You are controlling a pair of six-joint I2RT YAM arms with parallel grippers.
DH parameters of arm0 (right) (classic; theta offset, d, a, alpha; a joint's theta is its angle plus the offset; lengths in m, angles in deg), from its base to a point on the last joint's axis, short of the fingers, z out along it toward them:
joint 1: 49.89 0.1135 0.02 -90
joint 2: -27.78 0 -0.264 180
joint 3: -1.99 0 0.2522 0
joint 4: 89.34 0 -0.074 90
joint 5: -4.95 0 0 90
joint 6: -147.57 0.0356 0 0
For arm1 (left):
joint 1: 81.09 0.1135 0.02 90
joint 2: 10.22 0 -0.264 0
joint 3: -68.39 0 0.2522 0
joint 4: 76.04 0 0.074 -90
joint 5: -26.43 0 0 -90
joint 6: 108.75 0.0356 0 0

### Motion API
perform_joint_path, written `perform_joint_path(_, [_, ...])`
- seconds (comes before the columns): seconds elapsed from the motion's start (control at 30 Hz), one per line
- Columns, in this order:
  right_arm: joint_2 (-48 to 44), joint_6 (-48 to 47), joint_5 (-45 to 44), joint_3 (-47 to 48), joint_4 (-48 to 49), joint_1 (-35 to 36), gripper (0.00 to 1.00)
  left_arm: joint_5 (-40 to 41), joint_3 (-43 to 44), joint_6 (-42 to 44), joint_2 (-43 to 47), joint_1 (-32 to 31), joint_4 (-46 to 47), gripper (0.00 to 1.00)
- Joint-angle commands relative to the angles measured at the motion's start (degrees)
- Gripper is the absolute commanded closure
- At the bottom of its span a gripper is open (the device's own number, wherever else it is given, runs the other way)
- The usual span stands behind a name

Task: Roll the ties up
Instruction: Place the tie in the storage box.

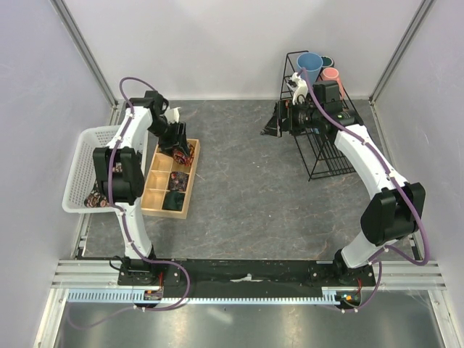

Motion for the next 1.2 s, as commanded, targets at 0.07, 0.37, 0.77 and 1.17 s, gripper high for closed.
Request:
perform_joint_path(0.07, [0.4,-0.8,-1.0,0.3,0.4,-0.5,0.02,-1.3,-0.6,-3.0,0.0,0.4,3.4,0.98])
perform_joint_path(0.37, [0.7,-0.7,-1.3,0.3,0.0,-0.9,0.02,1.5,-4.1,-3.8,-0.5,0.5,5.5,0.99])
perform_joint_path(0.77, [1.0,-0.8,-2.5,0.3,-0.3,-1.2,0.02,6.6,-9.4,-5.8,0.8,2.0,8.0,0.99])
perform_joint_path(1.17, [1.7,-0.5,-2.6,0.9,-0.4,-1.2,0.02,10.5,-11.7,-8.2,3.1,2.0,8.2,0.98])
